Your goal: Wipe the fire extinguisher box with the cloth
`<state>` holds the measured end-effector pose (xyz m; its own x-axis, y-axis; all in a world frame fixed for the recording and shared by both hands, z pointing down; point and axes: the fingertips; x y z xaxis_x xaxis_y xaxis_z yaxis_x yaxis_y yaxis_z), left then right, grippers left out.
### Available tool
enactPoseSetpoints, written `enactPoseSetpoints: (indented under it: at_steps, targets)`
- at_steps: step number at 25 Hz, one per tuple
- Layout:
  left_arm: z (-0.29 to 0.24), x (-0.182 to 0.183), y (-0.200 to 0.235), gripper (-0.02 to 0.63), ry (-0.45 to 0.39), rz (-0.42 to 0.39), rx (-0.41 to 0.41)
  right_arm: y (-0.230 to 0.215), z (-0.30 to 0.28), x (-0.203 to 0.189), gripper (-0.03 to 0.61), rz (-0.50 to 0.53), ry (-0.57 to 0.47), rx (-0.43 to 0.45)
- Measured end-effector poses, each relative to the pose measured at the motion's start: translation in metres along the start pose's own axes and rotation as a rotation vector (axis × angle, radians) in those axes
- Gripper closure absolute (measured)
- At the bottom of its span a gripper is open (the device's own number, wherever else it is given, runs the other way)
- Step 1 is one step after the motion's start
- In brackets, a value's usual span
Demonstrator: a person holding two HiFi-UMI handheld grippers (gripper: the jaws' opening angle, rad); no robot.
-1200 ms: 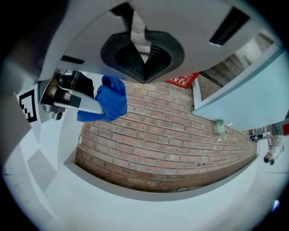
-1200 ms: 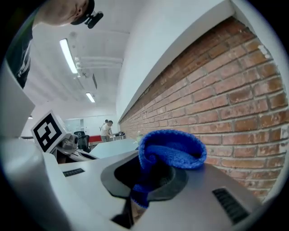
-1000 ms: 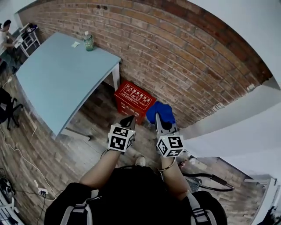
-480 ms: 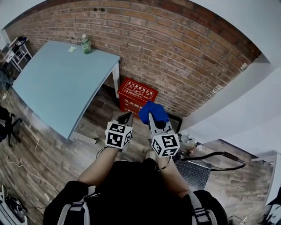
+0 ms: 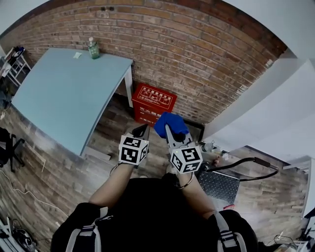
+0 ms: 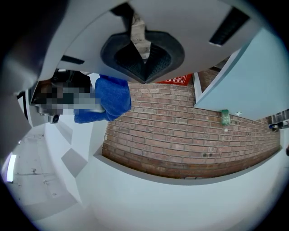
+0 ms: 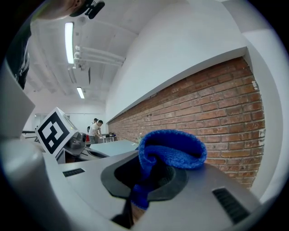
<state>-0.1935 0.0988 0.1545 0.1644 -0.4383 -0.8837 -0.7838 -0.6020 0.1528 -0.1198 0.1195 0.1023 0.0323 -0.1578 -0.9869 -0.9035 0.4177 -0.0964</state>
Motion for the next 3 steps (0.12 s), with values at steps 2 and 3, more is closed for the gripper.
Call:
enactPoseSetpoints:
  at_steps: [2,3]
  targets:
    - [0.0026,0.0009,0.0026,0.62,-0.004,0.0,-0.005,0.0075,-0.0014,0.0007,0.537,0.004,0.002,0.0]
    - [0.0039,0.0014,0.004,0.62,-0.006,0.001,-0.008,0.0112,-0.0022,0.0011,0.537,0.006,0.004,0.0]
Point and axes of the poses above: the fingertips, and each gripper's own axes: z backward along the fingers, y to its left, x out of its top
